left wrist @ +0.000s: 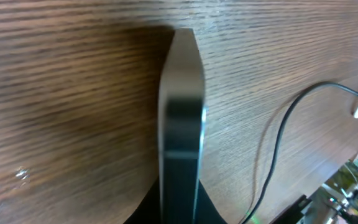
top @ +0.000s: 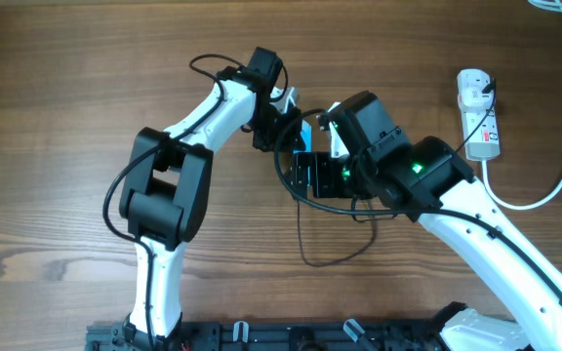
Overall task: Plug charger to phone and switch on socket
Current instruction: 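Lower the phone flat onto the table with the left gripper and release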
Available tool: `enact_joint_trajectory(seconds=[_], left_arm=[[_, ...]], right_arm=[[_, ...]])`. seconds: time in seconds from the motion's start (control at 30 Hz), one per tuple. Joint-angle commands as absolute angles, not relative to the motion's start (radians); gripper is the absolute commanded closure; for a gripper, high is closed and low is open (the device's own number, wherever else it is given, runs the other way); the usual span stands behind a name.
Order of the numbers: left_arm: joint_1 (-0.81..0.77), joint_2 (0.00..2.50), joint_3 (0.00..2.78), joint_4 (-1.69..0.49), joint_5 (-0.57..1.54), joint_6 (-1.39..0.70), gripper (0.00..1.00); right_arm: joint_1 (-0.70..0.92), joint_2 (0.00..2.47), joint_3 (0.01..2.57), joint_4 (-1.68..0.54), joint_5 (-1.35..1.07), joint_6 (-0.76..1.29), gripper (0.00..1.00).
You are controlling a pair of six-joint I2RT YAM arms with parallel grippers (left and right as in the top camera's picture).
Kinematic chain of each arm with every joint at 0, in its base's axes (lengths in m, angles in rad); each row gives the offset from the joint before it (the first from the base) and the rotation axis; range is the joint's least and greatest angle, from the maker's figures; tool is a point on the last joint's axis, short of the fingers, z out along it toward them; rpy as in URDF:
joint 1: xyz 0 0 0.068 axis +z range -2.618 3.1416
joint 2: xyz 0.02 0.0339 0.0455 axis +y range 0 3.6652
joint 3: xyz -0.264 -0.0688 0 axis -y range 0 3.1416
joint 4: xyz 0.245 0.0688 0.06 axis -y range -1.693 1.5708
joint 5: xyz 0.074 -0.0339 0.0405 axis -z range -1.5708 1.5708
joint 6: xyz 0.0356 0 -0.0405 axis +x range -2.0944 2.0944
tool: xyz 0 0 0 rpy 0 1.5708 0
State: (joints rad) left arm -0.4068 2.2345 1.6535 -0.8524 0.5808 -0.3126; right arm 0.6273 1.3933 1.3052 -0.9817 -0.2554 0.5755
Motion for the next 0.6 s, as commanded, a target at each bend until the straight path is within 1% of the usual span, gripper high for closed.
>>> enact_joint_trajectory(seconds=[0.0,0.13,0.27,0.37,0.43,0.57], left_arm=[[-0.414,2.280,1.653,-0.859,0.575,-0.323,0.93],[-0.414,2.280,1.653,-0.856,0.574,-0.323,0.91],[-0.414,2.280,1.653,-0.855,0.574,-0.323,0.85],[-0.414,2.280,1.653,-0.856,0.574,-0.323,0.85],[-0.414,2.280,1.653,-0.857,0.574,-0.323,0.81],[-0.414,2.280,1.653,-0.861,0.565,-0.323,0.80]], right_arm=[[0.627,1.404,1.317,-0.987,-0.274,0.575,0.00],[0.627,1.404,1.317,-0.986,-0.274,0.575,0.00],[0.627,1.404,1.317,-0.989,-0.275,0.575,0.00],[0.627,1.404,1.317,-0.989,-0.275,0.575,0.00],[0.627,1.404,1.317,-0.989,-0.274,0.575,0.00],[0.627,1.404,1.317,-0.988,-0.275,0.575,0.00]])
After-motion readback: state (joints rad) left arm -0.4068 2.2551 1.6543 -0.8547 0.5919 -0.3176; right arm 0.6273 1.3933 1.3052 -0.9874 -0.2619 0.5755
